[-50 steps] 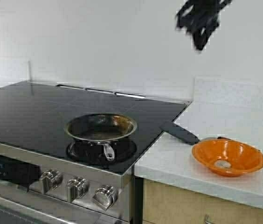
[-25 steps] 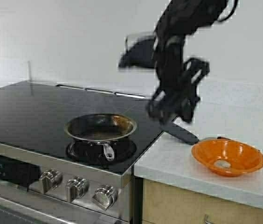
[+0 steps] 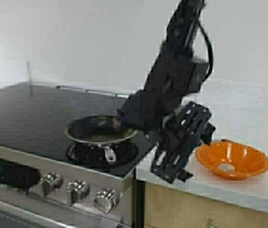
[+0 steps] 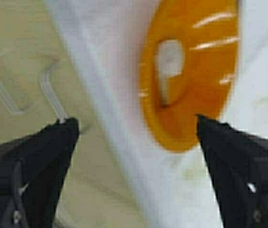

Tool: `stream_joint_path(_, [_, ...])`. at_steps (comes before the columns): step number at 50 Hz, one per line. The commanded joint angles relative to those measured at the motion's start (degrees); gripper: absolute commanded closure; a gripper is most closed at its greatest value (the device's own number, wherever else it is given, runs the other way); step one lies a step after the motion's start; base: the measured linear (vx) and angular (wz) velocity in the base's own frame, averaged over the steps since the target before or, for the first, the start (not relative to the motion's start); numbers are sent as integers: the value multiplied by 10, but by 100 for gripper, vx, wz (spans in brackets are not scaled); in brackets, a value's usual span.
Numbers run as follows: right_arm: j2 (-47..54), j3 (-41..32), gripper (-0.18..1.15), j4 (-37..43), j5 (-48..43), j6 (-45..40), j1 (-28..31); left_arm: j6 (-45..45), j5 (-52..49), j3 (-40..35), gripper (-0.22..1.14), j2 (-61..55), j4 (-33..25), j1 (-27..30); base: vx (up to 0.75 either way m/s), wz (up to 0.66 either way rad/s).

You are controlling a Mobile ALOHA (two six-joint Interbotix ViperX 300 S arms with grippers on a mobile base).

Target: Add oil to the pan and cook the shrimp and serve it

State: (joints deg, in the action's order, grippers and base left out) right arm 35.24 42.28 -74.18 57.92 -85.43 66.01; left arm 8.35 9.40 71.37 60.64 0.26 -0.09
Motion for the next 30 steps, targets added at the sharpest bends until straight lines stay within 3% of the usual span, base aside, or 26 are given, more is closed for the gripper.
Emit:
stream_joint_path(1, [37, -5, -6, -31, 28, -22, -1, 0, 2, -9, 89, -3, 1, -1, 0, 0])
stream_joint_path(12, [109, -35, -6, -36, 30, -28, -1, 0, 1, -8, 88, -3, 1, -1, 0, 0])
stream_joint_path(30, [132, -44, -6, -52, 54, -47, -2, 1, 1, -6, 88, -3, 1, -1, 0, 0])
